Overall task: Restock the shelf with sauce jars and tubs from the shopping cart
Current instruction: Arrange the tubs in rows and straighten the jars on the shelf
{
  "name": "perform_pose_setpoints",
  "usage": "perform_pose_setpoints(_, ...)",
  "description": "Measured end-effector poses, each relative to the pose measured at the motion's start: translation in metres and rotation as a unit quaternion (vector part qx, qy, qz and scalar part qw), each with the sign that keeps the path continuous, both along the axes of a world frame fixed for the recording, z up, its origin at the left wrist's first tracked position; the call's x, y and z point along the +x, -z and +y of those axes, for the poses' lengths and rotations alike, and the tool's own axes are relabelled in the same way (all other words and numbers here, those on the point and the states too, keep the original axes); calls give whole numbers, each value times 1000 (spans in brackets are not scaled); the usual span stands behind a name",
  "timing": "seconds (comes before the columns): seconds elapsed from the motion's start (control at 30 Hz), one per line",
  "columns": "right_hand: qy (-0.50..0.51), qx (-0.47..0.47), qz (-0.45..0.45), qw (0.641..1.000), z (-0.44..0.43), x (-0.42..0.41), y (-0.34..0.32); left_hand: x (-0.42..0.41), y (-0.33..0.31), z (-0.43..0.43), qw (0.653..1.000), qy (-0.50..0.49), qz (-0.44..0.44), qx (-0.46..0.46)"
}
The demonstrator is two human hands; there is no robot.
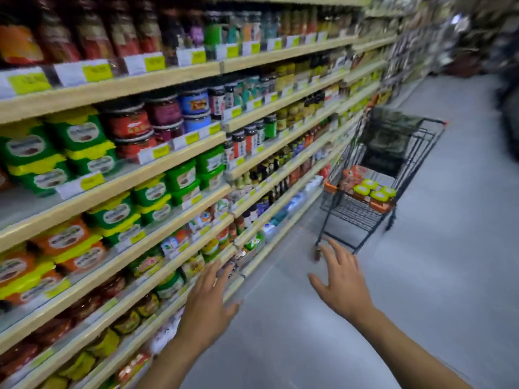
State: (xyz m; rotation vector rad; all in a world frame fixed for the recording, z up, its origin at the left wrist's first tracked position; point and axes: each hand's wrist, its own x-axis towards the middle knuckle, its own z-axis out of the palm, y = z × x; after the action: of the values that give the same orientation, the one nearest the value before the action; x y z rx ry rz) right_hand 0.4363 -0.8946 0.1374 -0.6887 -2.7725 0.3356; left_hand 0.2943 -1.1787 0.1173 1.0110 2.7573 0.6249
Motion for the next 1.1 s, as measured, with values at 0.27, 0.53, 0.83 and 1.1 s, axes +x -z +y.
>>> perform_pose_setpoints(0.27, 108, -26, 25, 993, 151, 86, 4, 18, 13, 178, 992, 72, -75, 69)
perform_pose_setpoints(0.53, 215, -127, 59, 967, 247, 145, 13, 29, 5, 304, 985, 102, -104, 92)
perform_pose_setpoints(0.83, 287, -160, 54, 943, 334, 145, 25, 3, 3, 422, 981, 126, -124, 81)
perform_pose_setpoints(1.1, 319, -157, 35, 934, 441, 91, 40, -67, 27, 556, 970, 152, -171, 84)
